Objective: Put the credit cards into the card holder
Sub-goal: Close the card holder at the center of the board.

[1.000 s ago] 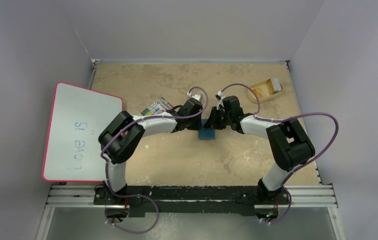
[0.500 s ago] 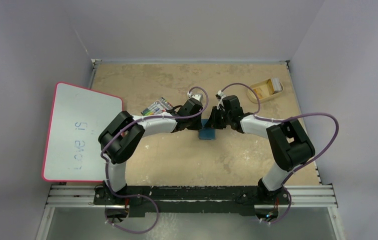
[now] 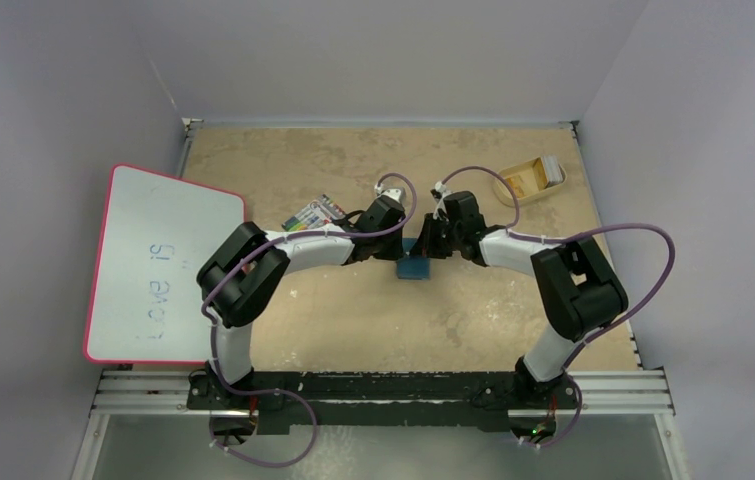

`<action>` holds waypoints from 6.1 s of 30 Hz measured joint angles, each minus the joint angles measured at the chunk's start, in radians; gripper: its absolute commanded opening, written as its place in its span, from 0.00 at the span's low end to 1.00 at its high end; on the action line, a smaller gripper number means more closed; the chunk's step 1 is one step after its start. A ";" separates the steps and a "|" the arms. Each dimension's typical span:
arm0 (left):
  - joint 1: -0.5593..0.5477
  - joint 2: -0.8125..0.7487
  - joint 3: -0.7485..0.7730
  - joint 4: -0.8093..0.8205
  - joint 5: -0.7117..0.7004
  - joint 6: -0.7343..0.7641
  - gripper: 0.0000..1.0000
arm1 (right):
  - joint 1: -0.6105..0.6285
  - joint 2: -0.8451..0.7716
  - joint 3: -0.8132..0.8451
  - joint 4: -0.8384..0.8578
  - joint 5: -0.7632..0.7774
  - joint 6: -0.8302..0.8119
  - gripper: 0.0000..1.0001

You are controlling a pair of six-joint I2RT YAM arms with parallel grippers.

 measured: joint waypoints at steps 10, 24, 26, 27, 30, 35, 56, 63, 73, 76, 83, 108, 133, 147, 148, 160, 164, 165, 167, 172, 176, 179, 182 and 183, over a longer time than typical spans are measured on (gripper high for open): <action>-0.001 0.000 0.001 0.000 -0.002 0.000 0.04 | 0.000 0.002 0.003 -0.008 0.011 0.001 0.01; -0.004 0.002 0.001 0.006 -0.002 -0.001 0.04 | 0.007 0.007 0.027 -0.053 0.041 -0.012 0.00; -0.004 0.003 0.001 0.010 0.001 -0.002 0.04 | 0.009 0.011 0.033 -0.061 0.042 -0.014 0.00; -0.004 0.003 0.001 0.011 0.002 -0.003 0.04 | 0.010 0.013 0.036 -0.064 0.042 -0.015 0.00; -0.004 0.004 -0.002 0.018 0.004 -0.008 0.04 | 0.015 0.018 0.047 -0.079 0.045 -0.018 0.00; -0.004 0.004 -0.009 0.032 0.005 -0.010 0.02 | 0.035 0.029 0.079 -0.123 0.079 -0.023 0.00; -0.022 -0.003 -0.051 0.111 0.010 -0.019 0.00 | 0.072 0.000 0.122 -0.243 0.210 -0.018 0.06; -0.050 0.000 -0.068 0.159 0.081 -0.028 0.00 | -0.009 -0.108 0.069 -0.227 0.103 0.002 0.16; -0.052 0.004 -0.068 0.161 0.104 -0.028 0.00 | -0.037 -0.100 0.055 -0.189 0.027 0.006 0.24; -0.052 0.004 -0.068 0.161 0.105 -0.027 0.01 | -0.045 -0.066 0.050 -0.188 0.000 -0.013 0.26; -0.052 0.004 -0.068 0.161 0.103 -0.027 0.01 | -0.054 -0.030 0.040 -0.177 -0.047 -0.055 0.27; -0.052 0.006 -0.068 0.158 0.100 -0.027 0.01 | -0.092 -0.023 0.017 -0.132 -0.141 -0.135 0.27; -0.050 -0.006 -0.069 0.137 0.084 -0.035 0.13 | -0.099 -0.044 -0.029 -0.091 -0.178 -0.156 0.00; 0.032 -0.023 -0.138 0.208 0.104 -0.090 0.26 | -0.095 -0.113 -0.058 -0.117 -0.154 -0.170 0.00; 0.034 -0.023 -0.146 0.230 0.115 -0.101 0.27 | -0.095 -0.118 -0.058 -0.114 -0.154 -0.170 0.00; 0.035 -0.022 -0.179 0.377 0.202 -0.179 0.31 | -0.095 -0.161 -0.065 -0.107 -0.140 -0.178 0.00; 0.036 -0.016 -0.179 0.390 0.207 -0.190 0.31 | -0.095 -0.165 -0.074 -0.106 -0.113 -0.183 0.00; 0.036 -0.011 -0.179 0.394 0.208 -0.192 0.31 | -0.095 -0.164 -0.076 -0.107 -0.105 -0.184 0.00; 0.037 0.001 -0.179 0.394 0.208 -0.194 0.31 | -0.095 -0.164 -0.081 -0.106 -0.096 -0.185 0.00; 0.042 0.032 -0.173 0.405 0.219 -0.201 0.31 | -0.095 -0.171 -0.095 -0.103 -0.090 -0.188 0.00; 0.042 0.044 -0.167 0.423 0.223 -0.212 0.31 | -0.095 -0.176 -0.102 -0.103 -0.089 -0.188 0.00; 0.042 0.056 -0.167 0.452 0.235 -0.229 0.31 | -0.095 -0.177 -0.105 -0.102 -0.089 -0.188 0.00; 0.042 0.072 -0.167 0.485 0.249 -0.250 0.30 | -0.095 -0.177 -0.108 -0.101 -0.089 -0.188 0.00; 0.042 0.077 -0.167 0.497 0.255 -0.261 0.25 | -0.095 -0.177 -0.109 -0.100 -0.089 -0.188 0.00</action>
